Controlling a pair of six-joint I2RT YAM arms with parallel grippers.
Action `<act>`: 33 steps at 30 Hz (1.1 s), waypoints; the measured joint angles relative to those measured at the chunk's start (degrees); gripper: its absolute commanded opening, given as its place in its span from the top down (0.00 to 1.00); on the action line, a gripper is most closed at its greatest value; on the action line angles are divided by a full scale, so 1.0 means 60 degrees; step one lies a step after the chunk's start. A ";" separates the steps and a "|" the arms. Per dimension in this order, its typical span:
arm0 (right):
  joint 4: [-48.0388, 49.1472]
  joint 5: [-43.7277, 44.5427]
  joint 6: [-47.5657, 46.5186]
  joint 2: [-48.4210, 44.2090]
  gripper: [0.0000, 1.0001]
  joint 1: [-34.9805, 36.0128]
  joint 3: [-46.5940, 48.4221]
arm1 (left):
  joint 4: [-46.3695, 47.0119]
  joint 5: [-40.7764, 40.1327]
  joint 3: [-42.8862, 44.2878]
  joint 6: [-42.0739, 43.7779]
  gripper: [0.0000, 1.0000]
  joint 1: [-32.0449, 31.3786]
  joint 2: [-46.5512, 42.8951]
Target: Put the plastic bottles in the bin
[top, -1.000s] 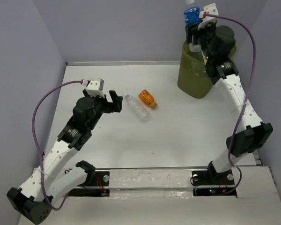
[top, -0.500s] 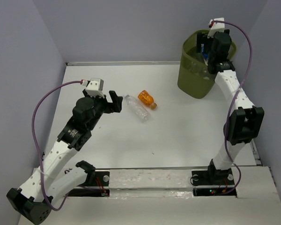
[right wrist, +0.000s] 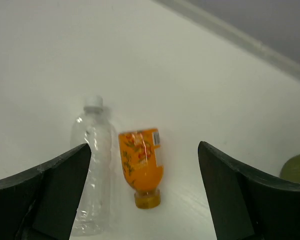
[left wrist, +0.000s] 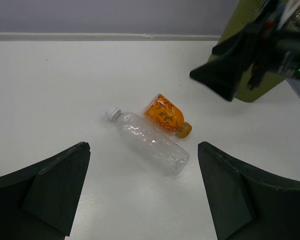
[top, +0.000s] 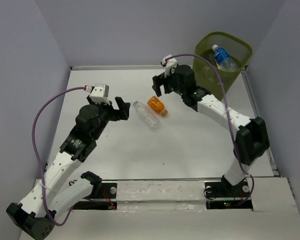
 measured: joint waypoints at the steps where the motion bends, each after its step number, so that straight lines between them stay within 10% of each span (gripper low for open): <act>1: -0.0178 -0.0124 0.0095 0.0441 0.07 -0.0015 -0.0131 | 0.0000 0.0004 0.0000 0.0000 0.01 0.0000 -0.0047; 20: -0.1253 -0.1574 0.0586 0.4018 0.12 -0.0219 0.0605 | 0.0004 0.0007 0.0000 0.0007 0.01 0.0015 -0.0189; 26: -0.1384 -0.1235 0.0546 0.4357 0.47 -0.0219 0.0940 | 0.0004 0.0000 0.0000 0.0036 0.01 0.0015 -0.0189; 33: -0.1490 -0.0922 0.0470 0.3483 0.56 -0.0219 0.0984 | 0.0004 -0.0029 0.0000 0.0062 0.01 0.0015 -0.0186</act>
